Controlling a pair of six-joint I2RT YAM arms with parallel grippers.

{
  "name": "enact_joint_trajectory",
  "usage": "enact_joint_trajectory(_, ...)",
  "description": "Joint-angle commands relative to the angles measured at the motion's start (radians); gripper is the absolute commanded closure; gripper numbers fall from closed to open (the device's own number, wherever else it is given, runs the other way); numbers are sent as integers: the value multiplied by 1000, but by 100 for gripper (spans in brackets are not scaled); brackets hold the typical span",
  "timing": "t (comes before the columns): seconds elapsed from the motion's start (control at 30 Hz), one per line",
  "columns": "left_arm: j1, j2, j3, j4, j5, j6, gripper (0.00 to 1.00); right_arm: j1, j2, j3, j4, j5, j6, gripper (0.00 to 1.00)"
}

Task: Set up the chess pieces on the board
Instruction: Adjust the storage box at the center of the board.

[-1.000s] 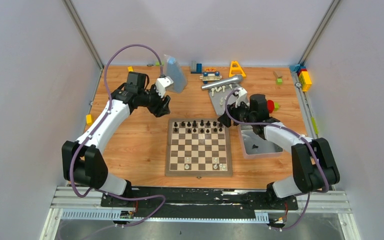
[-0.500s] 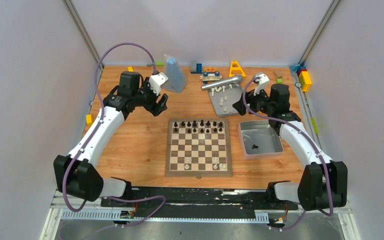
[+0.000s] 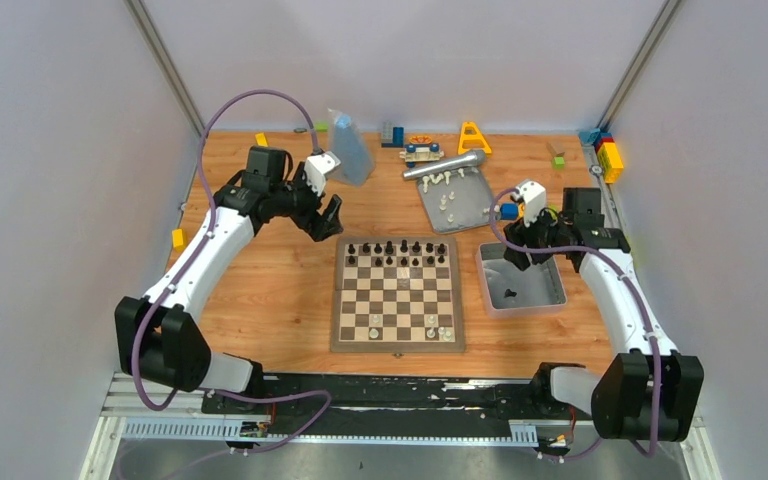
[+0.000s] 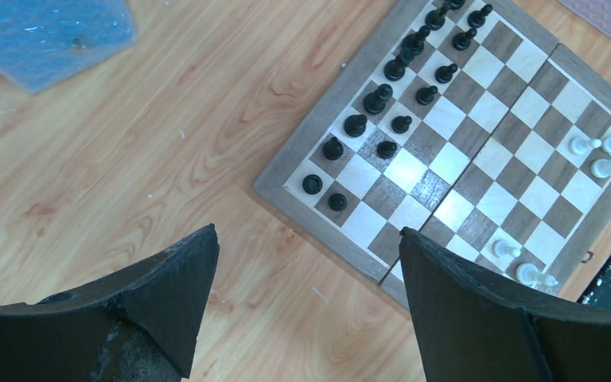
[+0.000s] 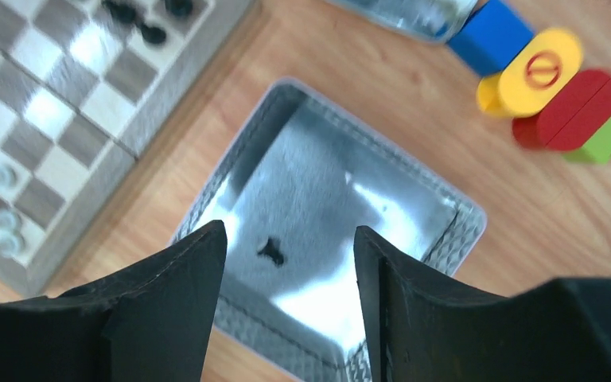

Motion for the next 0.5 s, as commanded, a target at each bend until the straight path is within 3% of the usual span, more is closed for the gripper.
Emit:
enact_joint_trajectory(0.0,3,-24,9,-6,77,35,8,-1,-27,-43,-223,91,-217,41)
enact_joint_trajectory(0.1,4,-38,10,-18,78,70,6,-1,-45,-69,-249,146,-269,41)
enact_joint_trajectory(0.27,5,-30,12,-25,58,135,4,0,-33,-32,-180,191,-329,32)
enact_joint_trajectory(0.47,4,-18,9,2,40,154,0,1,155,126,-134,162,-422,29)
